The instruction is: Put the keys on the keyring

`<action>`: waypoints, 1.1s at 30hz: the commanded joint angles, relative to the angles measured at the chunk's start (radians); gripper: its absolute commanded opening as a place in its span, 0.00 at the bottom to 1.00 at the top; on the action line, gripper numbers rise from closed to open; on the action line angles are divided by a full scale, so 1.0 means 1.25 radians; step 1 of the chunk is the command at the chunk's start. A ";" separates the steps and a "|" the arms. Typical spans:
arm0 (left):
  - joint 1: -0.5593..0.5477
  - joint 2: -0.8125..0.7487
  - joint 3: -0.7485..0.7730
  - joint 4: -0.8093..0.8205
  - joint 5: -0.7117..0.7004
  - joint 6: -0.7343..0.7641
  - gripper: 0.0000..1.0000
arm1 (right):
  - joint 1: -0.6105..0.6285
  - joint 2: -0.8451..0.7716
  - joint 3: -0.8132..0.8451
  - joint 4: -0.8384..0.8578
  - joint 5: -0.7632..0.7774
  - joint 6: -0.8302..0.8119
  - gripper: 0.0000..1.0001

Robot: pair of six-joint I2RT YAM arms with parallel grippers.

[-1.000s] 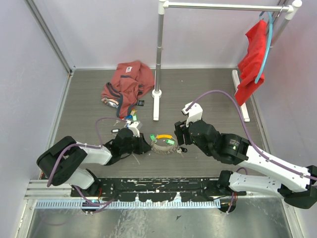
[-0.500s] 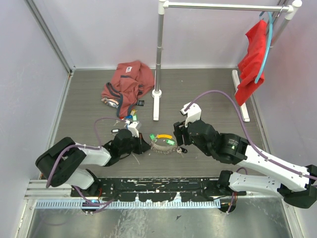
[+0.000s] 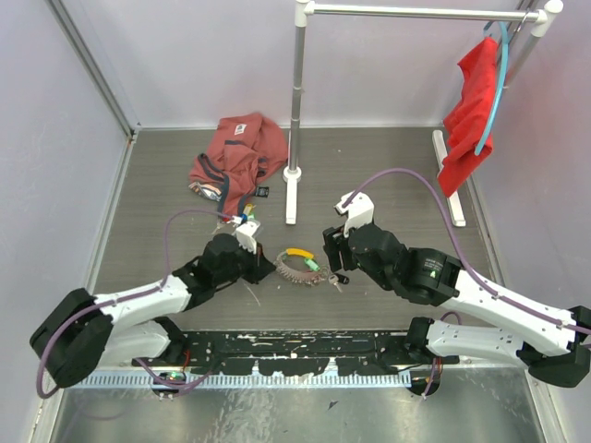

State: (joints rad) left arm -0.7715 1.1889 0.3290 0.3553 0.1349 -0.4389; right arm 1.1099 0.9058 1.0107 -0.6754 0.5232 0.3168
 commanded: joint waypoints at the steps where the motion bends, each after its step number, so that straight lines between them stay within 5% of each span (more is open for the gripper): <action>1: -0.013 -0.095 0.112 -0.211 -0.015 0.137 0.00 | 0.002 -0.016 0.004 0.032 0.035 -0.006 0.65; 7: -0.051 -0.140 0.273 -0.441 -0.014 0.265 0.00 | 0.002 -0.050 0.004 0.048 0.024 -0.031 0.65; 17: -0.200 -0.125 0.524 -0.692 -0.040 0.500 0.00 | 0.002 -0.165 -0.018 0.119 -0.181 -0.146 0.59; 27: -0.223 -0.122 0.754 -0.934 0.168 0.683 0.00 | 0.002 -0.199 -0.018 0.141 -0.457 -0.234 0.54; 33: -0.222 -0.110 0.818 -0.991 0.215 0.725 0.00 | 0.002 -0.192 -0.026 0.210 -0.524 -0.246 0.64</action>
State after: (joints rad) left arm -1.0454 1.0420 1.2961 -0.7982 0.3199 0.4004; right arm 1.1099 0.6632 0.9810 -0.5354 -0.0360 0.0425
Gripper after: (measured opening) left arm 0.007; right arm 0.629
